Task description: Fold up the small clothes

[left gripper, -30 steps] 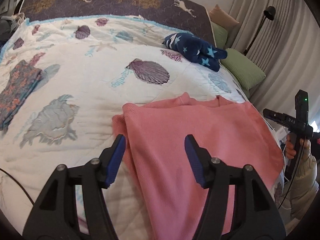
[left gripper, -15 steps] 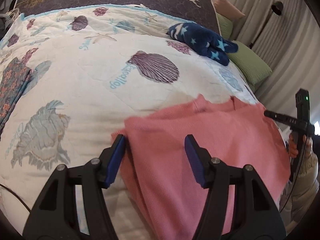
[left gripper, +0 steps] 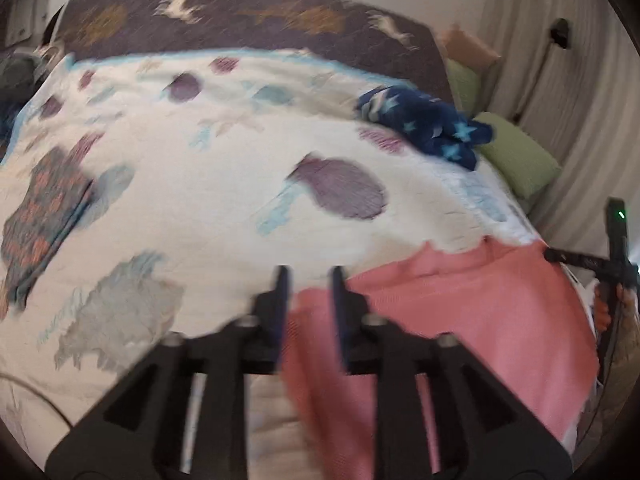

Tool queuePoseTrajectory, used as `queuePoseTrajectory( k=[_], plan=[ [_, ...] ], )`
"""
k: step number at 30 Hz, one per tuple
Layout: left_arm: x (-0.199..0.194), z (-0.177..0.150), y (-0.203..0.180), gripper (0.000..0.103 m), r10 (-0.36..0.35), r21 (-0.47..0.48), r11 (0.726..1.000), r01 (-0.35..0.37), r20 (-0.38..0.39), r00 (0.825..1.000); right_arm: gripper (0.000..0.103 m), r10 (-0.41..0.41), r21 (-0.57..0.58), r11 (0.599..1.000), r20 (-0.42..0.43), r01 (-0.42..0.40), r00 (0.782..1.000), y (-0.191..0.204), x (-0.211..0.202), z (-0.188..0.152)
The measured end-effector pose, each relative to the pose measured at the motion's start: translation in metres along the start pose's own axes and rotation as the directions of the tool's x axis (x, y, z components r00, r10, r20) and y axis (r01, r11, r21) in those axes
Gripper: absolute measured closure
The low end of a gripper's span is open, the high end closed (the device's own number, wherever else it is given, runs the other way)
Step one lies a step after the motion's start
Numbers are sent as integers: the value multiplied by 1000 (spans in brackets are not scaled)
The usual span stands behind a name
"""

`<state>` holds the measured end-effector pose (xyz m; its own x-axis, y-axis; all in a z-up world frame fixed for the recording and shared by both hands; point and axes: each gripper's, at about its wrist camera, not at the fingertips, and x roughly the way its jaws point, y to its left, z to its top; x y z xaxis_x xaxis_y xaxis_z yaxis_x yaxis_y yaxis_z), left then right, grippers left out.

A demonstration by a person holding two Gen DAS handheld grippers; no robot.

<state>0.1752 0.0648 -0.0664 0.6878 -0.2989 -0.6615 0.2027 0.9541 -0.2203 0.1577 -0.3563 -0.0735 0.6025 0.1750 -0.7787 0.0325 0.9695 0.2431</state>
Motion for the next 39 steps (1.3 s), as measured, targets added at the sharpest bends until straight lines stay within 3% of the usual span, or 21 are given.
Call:
queuePoseTrajectory(
  k=[3, 7, 10, 14, 17, 21, 25, 28, 32, 36, 39],
  plan=[
    [-15, -13, 11, 61, -33, -67, 997, 32, -6, 999, 92, -20, 4, 1000, 22, 20, 1000, 2, -11, -11],
    [-51, -36, 15, 54, -52, -56, 997, 52, 0, 999, 87, -51, -62, 996, 91, 57, 995, 16, -52, -26],
    [-77, -64, 18, 50, -75, -63, 995, 74, -16, 997, 86, -18, -141, 990, 111, 34, 994, 38, -81, -41],
    [-93, -91, 27, 49, -34, -68, 997, 31, -40, 999, 80, 60, -288, 957, 86, -33, 994, 91, -101, -70],
    [-105, -103, 42, 49, -21, -143, 990, 16, -38, 999, 80, 124, -419, 901, 11, -108, 992, 147, -98, -99],
    [-124, -110, 53, 48, -11, -195, 981, 12, 7, 1000, 80, 186, -642, 748, -37, -166, 982, 240, -90, -158],
    [-133, -116, 55, 47, -12, -192, 981, 12, 2, 1000, 80, 192, -736, 646, -101, -203, 976, 295, -68, -198],
    [-138, -123, 60, 45, -25, -195, 980, 25, 5, 1000, 77, 149, -804, 573, -88, -158, 985, 321, -54, -223],
    [-141, -132, 74, 43, -29, -223, 974, 31, 14, 999, 63, 98, -864, 502, 0, -49, 995, 338, -43, -242],
    [-138, -133, 87, 43, -62, -280, 958, 67, 27, 998, 62, 60, -878, 473, 118, 76, 991, 353, -34, -250],
    [-138, -130, 89, 43, -64, -275, 959, 69, 27, 998, 62, 42, -861, 485, 198, 153, 979, 366, -25, -248]
  ],
)
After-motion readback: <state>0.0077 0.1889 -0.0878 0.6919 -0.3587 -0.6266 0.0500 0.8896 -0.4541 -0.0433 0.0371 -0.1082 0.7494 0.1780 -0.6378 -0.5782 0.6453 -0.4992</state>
